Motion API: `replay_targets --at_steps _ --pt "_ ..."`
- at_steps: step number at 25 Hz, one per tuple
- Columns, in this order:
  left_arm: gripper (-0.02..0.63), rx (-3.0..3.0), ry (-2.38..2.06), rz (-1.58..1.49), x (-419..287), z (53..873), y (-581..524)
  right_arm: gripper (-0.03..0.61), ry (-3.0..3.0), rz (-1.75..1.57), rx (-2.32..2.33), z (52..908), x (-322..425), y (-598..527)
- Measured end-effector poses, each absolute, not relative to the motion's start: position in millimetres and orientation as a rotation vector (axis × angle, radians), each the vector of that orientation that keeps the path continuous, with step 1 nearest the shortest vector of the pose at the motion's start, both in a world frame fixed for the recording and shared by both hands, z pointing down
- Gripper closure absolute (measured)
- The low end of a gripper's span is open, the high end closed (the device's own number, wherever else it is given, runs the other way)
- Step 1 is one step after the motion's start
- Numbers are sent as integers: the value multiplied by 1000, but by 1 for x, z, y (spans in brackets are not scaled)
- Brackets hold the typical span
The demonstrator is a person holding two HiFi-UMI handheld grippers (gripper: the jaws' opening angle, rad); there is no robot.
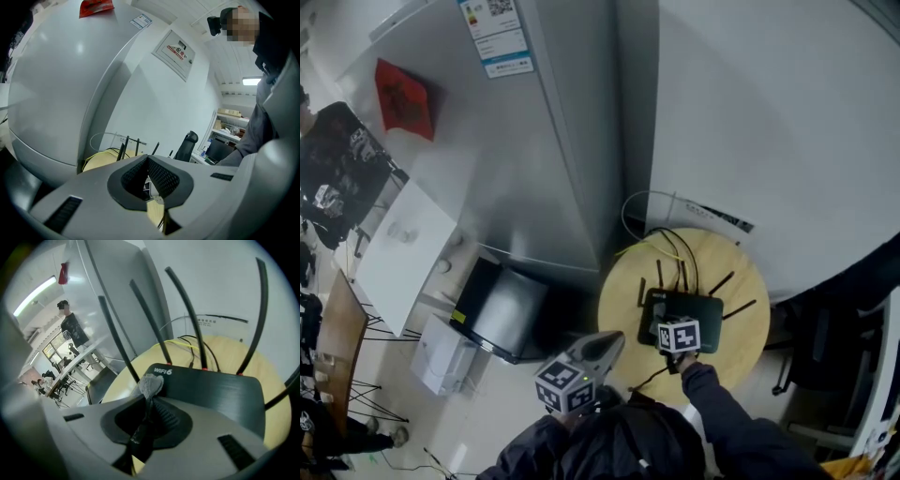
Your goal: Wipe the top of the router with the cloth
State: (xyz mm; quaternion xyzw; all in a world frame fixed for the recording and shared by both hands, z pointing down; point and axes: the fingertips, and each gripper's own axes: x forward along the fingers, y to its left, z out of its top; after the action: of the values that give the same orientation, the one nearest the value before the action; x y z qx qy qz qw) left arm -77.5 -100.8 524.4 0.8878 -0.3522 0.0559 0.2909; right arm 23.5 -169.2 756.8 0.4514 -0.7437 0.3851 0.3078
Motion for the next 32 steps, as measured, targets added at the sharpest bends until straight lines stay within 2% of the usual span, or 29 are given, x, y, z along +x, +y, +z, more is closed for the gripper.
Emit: replay_targets --at_steps 15,19,25,32 --pt "620 2427 -824 171 -50 522 -104 506 -1808 1065 1464 762 189 -143" --pt "621 2428 -821 173 -48 523 -104 506 -1777 1081 1506 762 212 -137" --pt "621 2417 -856 155 -56 521 -103 508 -1793 1103 1529 756 191 -141" --pt "620 2390 -912 136 -71 521 -99 506 -1979 1115 1331 747 68 -153"
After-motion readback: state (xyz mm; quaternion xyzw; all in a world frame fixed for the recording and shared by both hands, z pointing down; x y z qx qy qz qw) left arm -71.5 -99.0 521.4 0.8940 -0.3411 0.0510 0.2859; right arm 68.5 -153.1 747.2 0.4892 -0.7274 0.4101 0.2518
